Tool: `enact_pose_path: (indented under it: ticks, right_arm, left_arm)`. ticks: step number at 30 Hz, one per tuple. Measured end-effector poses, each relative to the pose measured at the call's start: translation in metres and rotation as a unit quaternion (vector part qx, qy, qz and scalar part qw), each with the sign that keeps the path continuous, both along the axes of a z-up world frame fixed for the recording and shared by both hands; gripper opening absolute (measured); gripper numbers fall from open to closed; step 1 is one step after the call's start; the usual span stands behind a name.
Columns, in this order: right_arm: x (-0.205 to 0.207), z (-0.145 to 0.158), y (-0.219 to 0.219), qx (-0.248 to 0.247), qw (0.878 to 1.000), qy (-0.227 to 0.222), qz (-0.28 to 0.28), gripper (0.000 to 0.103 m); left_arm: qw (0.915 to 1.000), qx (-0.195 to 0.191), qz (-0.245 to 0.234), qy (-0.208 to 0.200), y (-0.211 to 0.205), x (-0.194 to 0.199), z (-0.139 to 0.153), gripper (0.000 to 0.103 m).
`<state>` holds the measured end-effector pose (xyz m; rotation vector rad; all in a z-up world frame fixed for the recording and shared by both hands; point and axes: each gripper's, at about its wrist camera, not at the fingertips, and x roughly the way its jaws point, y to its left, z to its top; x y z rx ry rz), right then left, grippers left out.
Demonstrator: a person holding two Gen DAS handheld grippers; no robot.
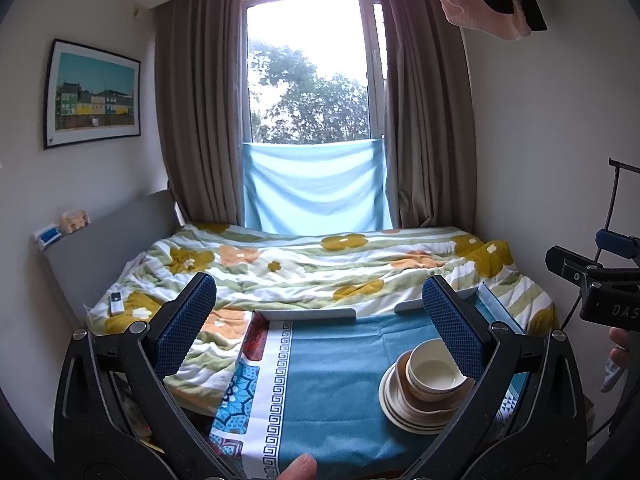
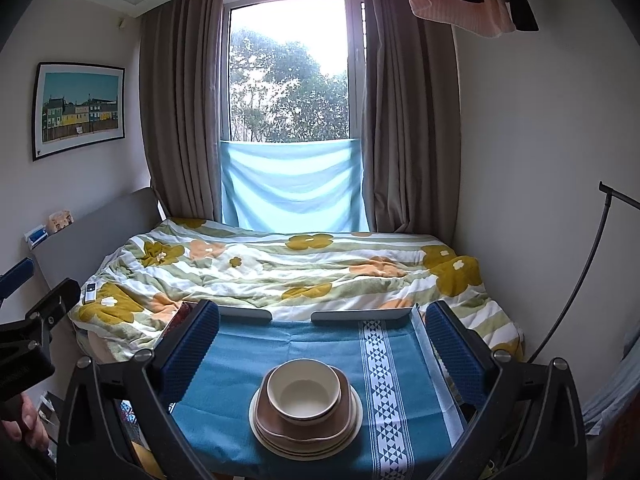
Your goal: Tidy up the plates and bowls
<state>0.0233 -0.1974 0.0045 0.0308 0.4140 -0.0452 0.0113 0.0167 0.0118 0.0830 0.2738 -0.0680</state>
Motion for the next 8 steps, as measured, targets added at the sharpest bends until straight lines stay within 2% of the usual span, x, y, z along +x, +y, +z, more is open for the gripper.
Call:
enact_pose_path:
  ticks: [8]
  right_arm:
    - [0.0037, -0.0006, 0.0009, 0.001, 1.0, 0.003, 0.005, 0.102]
  left_arm:
    - [0.9999, 0.002, -0.007, -0.008, -0.003, 0.0031, -0.0027, 0.103]
